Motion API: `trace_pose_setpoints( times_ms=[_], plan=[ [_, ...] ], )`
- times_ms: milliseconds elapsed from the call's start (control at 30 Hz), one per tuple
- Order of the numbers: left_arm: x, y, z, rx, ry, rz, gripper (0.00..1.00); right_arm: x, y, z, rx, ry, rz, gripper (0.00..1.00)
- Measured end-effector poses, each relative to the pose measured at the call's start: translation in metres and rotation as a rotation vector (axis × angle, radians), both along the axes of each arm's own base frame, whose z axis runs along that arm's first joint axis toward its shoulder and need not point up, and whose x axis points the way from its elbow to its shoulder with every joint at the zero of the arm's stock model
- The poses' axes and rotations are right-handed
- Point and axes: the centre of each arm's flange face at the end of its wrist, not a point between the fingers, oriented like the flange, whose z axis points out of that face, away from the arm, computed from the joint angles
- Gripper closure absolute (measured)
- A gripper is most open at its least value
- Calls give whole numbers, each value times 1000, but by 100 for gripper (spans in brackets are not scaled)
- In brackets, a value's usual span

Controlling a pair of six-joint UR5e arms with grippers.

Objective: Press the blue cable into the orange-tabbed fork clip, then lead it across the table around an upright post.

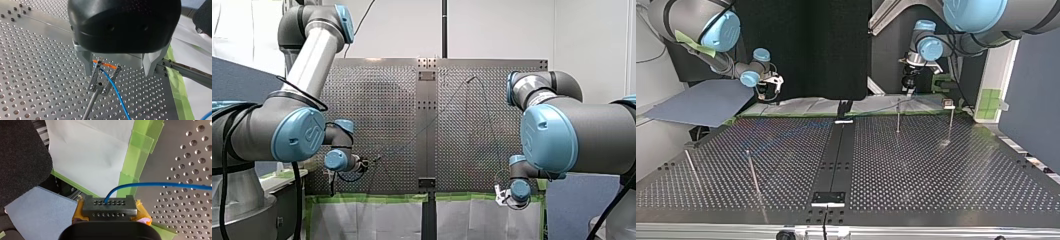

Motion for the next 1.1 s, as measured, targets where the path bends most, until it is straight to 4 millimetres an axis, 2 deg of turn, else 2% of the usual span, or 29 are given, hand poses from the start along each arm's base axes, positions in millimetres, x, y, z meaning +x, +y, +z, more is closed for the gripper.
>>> trace_pose_setpoints(
  times_ms=[367, 533, 733, 1100],
  plan=[
    [-1, -1, 0, 4, 4, -10, 0, 0, 0, 0, 1, -1, 1, 100],
    [-8, -16, 2, 28, 20, -79, 0, 0, 0, 0, 0, 2, 3, 100],
    [-12, -39, 21, 35, -19, -146, 0, 0, -1, 0, -1, 3, 4, 100],
    [-14, -72, 66, -41, -145, -136, 0, 1, -1, 0, -1, -2, 13, 100]
  ],
)
